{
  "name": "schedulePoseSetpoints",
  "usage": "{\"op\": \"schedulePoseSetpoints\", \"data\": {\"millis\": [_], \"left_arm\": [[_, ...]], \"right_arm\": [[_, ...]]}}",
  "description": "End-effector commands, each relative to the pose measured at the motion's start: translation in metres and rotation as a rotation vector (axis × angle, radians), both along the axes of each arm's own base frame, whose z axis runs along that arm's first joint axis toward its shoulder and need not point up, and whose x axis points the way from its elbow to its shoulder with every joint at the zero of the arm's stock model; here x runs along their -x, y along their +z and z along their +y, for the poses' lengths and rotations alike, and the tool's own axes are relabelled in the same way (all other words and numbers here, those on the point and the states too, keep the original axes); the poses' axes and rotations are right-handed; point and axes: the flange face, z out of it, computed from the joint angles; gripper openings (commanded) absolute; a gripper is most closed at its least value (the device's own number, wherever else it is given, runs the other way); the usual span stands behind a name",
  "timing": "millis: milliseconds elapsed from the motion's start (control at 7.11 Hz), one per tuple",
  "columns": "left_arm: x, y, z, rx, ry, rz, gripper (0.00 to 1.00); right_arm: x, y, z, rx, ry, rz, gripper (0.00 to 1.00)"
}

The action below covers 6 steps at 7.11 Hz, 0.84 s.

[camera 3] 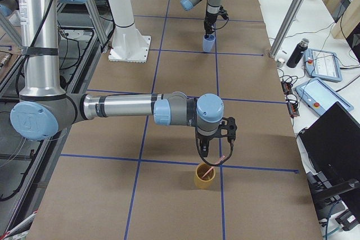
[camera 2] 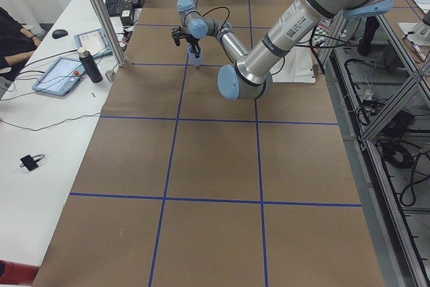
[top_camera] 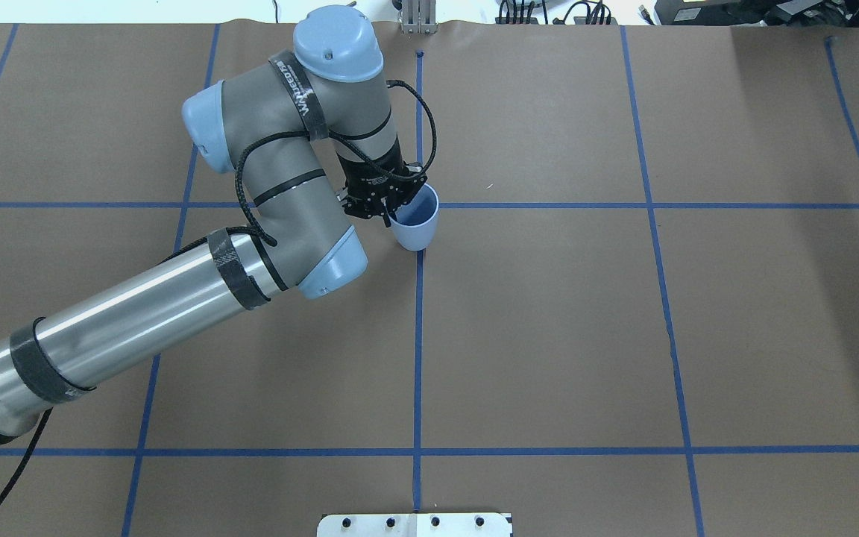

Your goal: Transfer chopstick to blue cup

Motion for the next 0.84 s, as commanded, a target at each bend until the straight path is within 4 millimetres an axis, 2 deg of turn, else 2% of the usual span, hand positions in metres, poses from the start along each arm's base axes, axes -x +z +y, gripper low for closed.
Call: {"op": "schedulePoseSetpoints", "data": {"millis": [0, 141, 281, 422, 703], "left_arm": [[-0.017, 0.009, 0.008, -0.015, 0.008, 0.001, 0.00], [-0.017, 0.007, 0.009, -0.018, 0.009, 0.006, 0.21], [-0.012, -0.001, 0.010, -0.038, 0.009, 0.025, 0.98], [0.007, -0.019, 0.008, -0.062, -0.007, 0.060, 0.98], [0.039, -0.014, 0.009, -0.075, -0.029, 0.086, 0.98]], "right_arm": [[0.001, 0.000, 0.000, 0.000, -0.003, -0.002, 1.00], [0.003, -0.001, -0.002, -0.002, -0.006, 0.000, 1.00], [0.003, -0.002, -0.003, -0.003, -0.007, 0.000, 1.00], [0.004, -0.004, -0.004, -0.008, -0.007, -0.001, 1.00], [0.004, -0.005, -0.005, -0.009, -0.007, -0.001, 1.00]]}}
